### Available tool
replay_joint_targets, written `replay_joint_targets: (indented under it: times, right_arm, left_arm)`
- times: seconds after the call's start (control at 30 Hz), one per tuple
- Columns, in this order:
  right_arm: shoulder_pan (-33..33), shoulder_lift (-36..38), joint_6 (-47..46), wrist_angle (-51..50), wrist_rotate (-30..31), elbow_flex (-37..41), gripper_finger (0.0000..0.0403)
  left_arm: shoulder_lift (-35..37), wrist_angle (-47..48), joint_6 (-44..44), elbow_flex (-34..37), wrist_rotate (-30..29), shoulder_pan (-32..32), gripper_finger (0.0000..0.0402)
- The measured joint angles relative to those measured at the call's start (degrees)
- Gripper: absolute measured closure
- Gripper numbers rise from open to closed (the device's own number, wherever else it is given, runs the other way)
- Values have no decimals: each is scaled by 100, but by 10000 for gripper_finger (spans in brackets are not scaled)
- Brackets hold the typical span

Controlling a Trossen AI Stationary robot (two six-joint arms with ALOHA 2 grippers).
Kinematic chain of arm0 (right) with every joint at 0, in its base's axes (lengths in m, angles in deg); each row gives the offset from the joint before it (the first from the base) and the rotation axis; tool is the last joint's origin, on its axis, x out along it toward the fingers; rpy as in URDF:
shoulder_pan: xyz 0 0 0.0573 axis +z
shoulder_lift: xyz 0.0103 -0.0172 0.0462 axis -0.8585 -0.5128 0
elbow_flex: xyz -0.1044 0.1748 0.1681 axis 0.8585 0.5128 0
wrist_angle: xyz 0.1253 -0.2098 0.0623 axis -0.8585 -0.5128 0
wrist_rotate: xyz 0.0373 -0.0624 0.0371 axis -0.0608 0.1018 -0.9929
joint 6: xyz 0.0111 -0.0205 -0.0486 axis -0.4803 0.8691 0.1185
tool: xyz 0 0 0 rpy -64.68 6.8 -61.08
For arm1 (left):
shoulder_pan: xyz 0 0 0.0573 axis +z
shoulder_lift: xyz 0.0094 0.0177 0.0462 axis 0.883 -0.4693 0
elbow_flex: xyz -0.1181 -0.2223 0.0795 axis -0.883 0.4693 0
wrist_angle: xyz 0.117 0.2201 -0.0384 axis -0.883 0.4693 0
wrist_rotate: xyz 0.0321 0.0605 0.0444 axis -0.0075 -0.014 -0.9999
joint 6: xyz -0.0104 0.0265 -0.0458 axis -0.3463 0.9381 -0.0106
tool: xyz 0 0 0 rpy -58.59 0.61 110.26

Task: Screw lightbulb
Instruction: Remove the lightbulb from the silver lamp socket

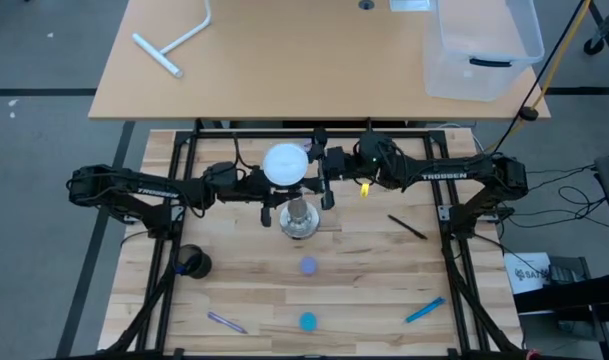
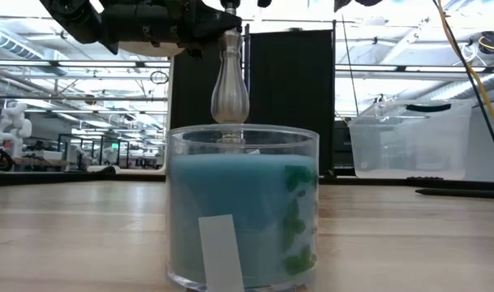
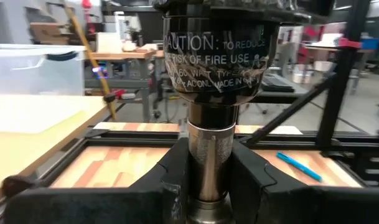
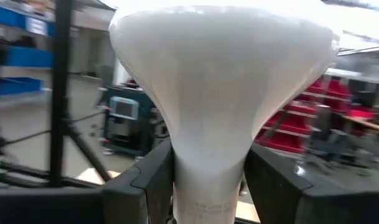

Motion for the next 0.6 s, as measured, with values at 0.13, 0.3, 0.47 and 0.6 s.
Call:
replay_joint_targets:
  times: [0.13,0.3,0.47,0.6]
  right_arm:
    - [-188,-7,-271,-5,-609,2,245]
    - [-306,-11,-404,8,-1071,6,253]
    - [-468,-37,-627,241,-1804,7,254]
    - [-641,-46,-1043,37,-2379,-158,255]
  left_arm:
    - [-4,-10,0,-3,206,4,326]
    - [-6,-42,-1,-6,245,4,326]
    - [-9,-60,12,-14,371,2,326]
    - [-9,-64,-18,-16,399,2,326]
